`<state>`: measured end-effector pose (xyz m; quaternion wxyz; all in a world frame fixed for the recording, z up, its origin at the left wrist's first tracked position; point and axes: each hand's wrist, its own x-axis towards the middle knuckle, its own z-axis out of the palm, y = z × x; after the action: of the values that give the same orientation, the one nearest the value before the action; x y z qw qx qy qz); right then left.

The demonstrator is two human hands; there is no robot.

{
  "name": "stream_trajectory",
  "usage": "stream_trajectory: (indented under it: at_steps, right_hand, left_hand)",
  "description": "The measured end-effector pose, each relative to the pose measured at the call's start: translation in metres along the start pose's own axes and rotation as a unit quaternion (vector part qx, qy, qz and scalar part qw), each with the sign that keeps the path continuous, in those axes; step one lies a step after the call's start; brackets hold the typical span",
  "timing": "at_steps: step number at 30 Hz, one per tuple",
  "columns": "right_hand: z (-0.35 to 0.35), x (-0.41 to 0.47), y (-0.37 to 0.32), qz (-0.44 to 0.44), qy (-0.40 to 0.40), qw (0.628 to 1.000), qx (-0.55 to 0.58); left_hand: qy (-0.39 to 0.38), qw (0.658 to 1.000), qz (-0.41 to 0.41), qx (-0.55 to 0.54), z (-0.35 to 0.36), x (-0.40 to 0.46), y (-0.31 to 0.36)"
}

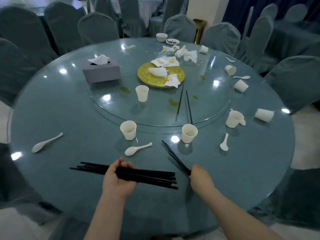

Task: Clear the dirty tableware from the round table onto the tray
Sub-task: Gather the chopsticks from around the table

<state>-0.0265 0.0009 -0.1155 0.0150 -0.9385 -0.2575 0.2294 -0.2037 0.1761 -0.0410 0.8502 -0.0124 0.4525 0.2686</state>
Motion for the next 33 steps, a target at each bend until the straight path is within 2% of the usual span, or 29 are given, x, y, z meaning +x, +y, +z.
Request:
stream_trajectory:
  at_steps: [5, 9, 13, 17, 22, 28, 33]
  right_hand:
    - [-0.009, -0.004, 0.002, 0.005, 0.004, 0.998, 0.059]
    - [-0.031, 0.000, -0.008, -0.034, 0.033, 0.990, 0.132]
    - [-0.058, 0.003, -0.011, -0.053, 0.085, 0.965, 0.243]
    - [-0.081, 0.008, -0.002, -0.036, 0.132, 0.945, 0.298]
    - [-0.106, 0.021, 0.011, 0.033, 0.183, 0.927, 0.325]
    - [-0.134, 0.068, 0.022, 0.056, 0.176, 0.929, 0.322]
    - [-0.150, 0.134, 0.015, 0.056, 0.139, 0.941, 0.305]
  left_hand:
    - [0.002, 1.000, -0.007, 0.012, 0.010, 0.004, -0.004]
    - [0.004, 1.000, -0.015, 0.018, 0.016, 0.008, -0.005]
    - [-0.006, 0.999, -0.023, 0.027, 0.029, 0.012, -0.006]
    - [-0.034, 0.999, -0.029, 0.026, 0.051, 0.011, -0.010]
    - [-0.062, 0.997, -0.034, 0.023, 0.084, 0.019, -0.020]
    - [-0.064, 0.997, -0.024, 0.032, 0.112, 0.036, -0.023]
    - [-0.060, 0.998, -0.002, 0.034, 0.141, 0.060, -0.013]
